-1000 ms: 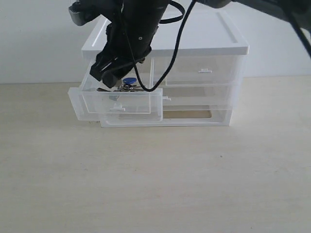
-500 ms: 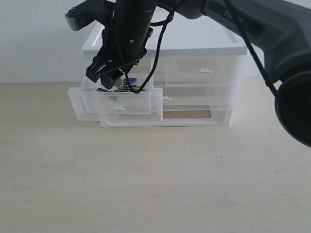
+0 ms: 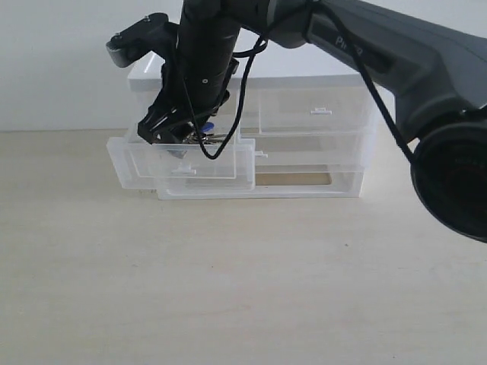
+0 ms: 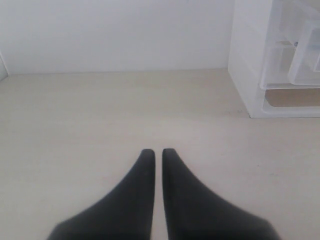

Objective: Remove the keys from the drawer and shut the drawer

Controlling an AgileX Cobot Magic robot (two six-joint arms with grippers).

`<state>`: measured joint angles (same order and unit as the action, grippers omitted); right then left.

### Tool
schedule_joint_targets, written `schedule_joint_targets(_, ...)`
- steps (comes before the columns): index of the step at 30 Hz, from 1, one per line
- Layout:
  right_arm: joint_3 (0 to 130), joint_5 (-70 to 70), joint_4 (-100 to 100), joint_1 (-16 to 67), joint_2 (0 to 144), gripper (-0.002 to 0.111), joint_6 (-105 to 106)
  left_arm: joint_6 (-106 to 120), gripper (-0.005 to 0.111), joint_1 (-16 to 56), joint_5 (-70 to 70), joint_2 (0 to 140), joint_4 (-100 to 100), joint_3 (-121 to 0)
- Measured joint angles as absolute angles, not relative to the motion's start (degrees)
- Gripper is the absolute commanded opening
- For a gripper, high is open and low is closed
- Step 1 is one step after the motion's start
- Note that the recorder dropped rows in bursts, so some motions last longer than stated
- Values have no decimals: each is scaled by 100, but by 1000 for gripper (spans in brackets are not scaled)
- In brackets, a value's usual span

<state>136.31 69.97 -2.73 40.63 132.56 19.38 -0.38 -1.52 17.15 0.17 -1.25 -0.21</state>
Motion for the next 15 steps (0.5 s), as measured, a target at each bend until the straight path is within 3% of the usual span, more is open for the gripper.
schedule_joint_targets(15,13641,6971,209,4090,13304,54,1814,-38,4,-152,1715,17,-125,-21)
